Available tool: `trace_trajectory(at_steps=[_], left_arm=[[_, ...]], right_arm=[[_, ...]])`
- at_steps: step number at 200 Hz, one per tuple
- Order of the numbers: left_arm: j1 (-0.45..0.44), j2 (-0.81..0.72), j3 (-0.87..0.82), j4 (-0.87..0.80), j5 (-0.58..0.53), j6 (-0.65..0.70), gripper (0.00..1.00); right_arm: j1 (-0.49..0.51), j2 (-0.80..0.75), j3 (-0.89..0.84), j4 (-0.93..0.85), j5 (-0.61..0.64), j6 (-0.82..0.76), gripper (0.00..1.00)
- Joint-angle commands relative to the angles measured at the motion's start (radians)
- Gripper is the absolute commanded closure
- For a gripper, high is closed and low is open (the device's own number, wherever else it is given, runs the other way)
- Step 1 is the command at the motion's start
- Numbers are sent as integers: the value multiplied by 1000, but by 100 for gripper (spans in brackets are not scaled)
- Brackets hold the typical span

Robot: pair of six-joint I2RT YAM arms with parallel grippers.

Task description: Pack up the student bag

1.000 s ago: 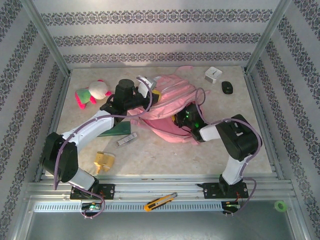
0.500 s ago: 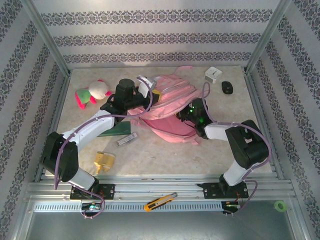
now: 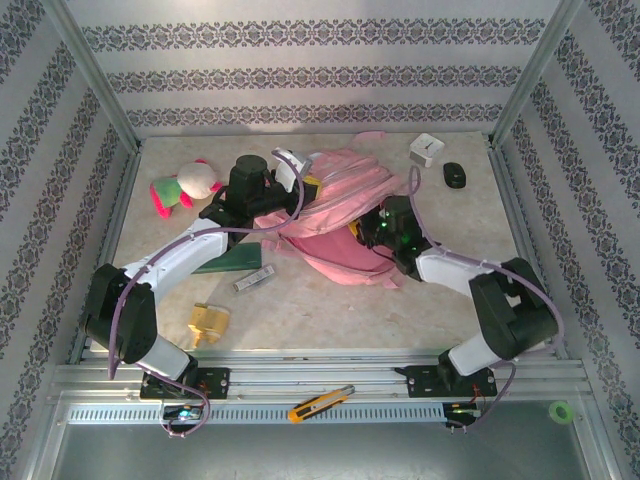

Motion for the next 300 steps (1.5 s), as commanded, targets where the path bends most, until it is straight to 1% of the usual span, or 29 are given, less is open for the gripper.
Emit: trace_trajectory(at_steps=[1, 30, 50, 84, 116, 135, 170, 198, 213, 241, 267, 275, 282, 300], left_arm=[[14, -15, 48, 117, 13, -11, 100], [14, -12, 53, 126, 14, -18, 100], [14, -16, 55, 125, 13, -15, 100], [15, -17, 57, 122, 14, -9, 100], [14, -20, 60, 121, 12, -9, 100], [15, -23, 60, 114, 11, -2, 100], [16, -30, 61, 109, 5, 5, 100], [18, -34, 61, 105, 3, 8, 100], [16, -35, 60, 99, 3, 12, 100], [17, -44, 61, 84, -4, 28, 100], [18, -51, 60, 68, -8, 41, 100], [19, -53, 61, 65, -10, 42, 100], [20, -54, 60, 64, -10, 42, 100], [20, -51, 56, 65, -10, 38, 100]], right_arm=[[47, -33, -34, -70, 65, 14, 42], [114, 51, 4, -8, 81, 81, 37], [140, 116, 31, 36, 102, 115, 37], [149, 204, 87, 108, 122, 140, 36], [115, 274, 137, 240, 119, 132, 39], [96, 270, 172, 293, 119, 107, 42], [63, 193, 206, 269, 160, -8, 42], [41, 212, 228, 268, 176, -35, 42], [38, 224, 240, 248, 199, -53, 43], [28, 233, 255, 110, 234, -89, 44], [27, 191, 294, -108, 291, -217, 43], [25, 179, 304, -169, 312, -235, 43], [20, 171, 299, -194, 322, -226, 48], [5, 167, 271, -241, 307, -190, 66]])
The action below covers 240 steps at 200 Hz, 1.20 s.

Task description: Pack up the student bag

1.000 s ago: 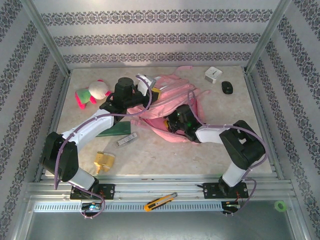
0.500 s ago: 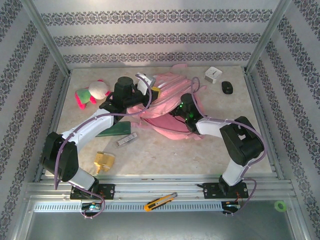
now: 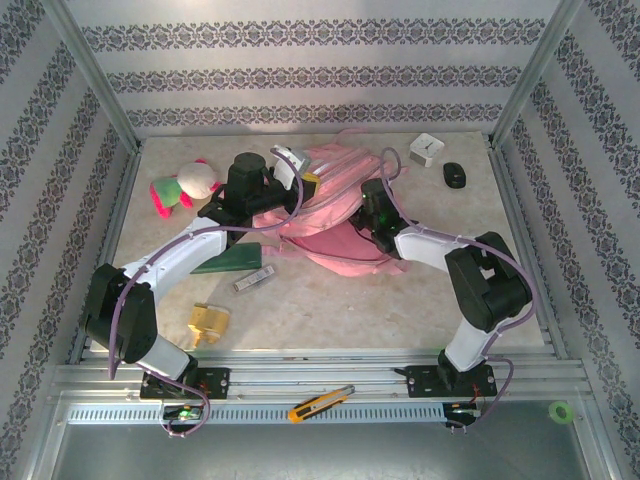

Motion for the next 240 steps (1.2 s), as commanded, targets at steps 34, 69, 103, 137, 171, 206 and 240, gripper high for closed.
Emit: trace_trajectory(at_steps=[34, 69, 103, 137, 171, 206, 240], left_arm=[[13, -56, 33, 67, 0, 12, 100], [13, -61, 25, 58, -3, 19, 100], [13, -67, 24, 49, -2, 23, 100], [14, -76, 26, 32, -8, 36, 100], [28, -82, 3, 55, -28, 11, 100], [47, -80, 4, 61, -34, 3, 100], [62, -79, 14, 31, -46, 17, 100]], right_arm=[[-7, -47, -42, -156, 23, -14, 88], [41, -41, -75, -161, -1, -19, 98], [26, -44, -90, -108, -30, -47, 72], [-28, -46, -35, -78, -84, -95, 88], [28, -120, -81, -86, -69, -57, 100], [82, -144, -199, -61, -49, 31, 100], [92, -169, -253, -89, -89, 39, 61]])
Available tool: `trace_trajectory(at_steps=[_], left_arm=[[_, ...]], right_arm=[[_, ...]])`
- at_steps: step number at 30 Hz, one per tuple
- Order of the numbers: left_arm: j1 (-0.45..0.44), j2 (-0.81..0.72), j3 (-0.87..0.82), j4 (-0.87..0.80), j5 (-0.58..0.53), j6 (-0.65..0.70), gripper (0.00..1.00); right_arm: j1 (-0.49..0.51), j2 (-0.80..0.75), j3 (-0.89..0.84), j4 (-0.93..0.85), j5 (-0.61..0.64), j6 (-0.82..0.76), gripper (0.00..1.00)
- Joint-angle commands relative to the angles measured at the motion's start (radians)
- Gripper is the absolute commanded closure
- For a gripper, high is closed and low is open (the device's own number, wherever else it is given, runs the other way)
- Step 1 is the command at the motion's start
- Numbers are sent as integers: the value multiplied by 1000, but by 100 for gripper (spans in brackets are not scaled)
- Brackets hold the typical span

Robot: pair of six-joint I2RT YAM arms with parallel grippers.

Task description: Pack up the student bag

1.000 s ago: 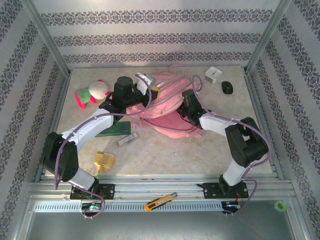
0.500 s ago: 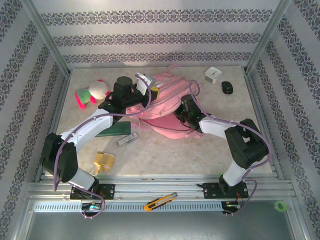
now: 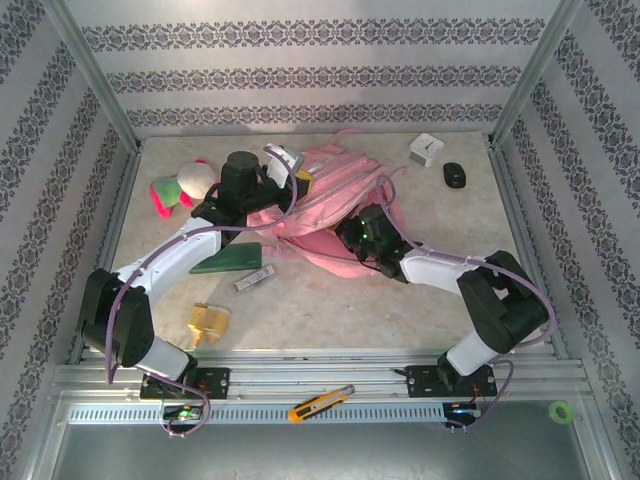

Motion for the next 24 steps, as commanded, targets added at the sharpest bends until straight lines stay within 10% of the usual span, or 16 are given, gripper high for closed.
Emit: trace_trajectory(at_steps=[1, 12, 24], left_arm=[[32, -51, 20, 60, -32, 4, 100], [54, -73, 21, 35, -16, 18, 100], [54, -53, 29, 67, 61, -19, 100]], right_arm=[[1, -37, -44, -35, -27, 9, 60], [-179, -365, -111, -333, -120, -143, 49], [-129, -43, 0, -62, -97, -26, 55]])
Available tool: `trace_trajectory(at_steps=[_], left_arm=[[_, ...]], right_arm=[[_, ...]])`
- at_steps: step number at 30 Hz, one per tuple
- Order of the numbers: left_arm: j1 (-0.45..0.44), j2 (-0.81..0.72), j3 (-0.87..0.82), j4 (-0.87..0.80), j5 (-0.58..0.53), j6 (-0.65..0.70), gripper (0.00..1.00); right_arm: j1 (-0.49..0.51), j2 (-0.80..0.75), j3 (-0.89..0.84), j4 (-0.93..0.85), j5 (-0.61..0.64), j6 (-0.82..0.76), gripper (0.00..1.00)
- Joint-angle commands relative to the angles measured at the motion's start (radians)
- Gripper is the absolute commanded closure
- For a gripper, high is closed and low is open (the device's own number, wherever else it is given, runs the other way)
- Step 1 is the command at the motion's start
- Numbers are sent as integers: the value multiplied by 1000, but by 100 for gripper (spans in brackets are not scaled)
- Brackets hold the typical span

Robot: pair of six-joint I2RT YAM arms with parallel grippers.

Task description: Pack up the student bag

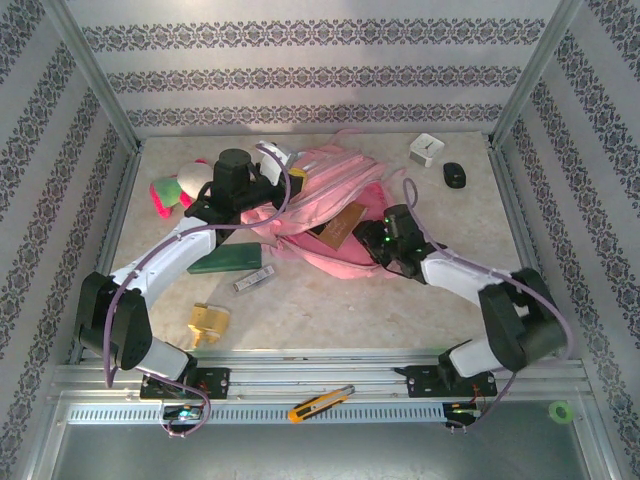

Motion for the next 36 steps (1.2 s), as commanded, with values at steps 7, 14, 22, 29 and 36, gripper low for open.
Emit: trace_trajectory(at_steps=[7, 14, 22, 29, 36], left_arm=[[19, -11, 48, 87, 63, -36, 100], [19, 4, 76, 69, 75, -32, 100], [18, -2, 70, 33, 41, 9, 100], [19, -18, 19, -46, -2, 76, 88], [22, -84, -12, -164, -68, -54, 38]], right_arm=[[68, 282, 128, 295, 75, 138, 64], [112, 415, 275, 390, 99, 163, 81], [104, 375, 263, 434, 96, 141, 78], [64, 36, 18, 210, 40, 32, 53], [-29, -393, 8, -350, 39, -191, 35]])
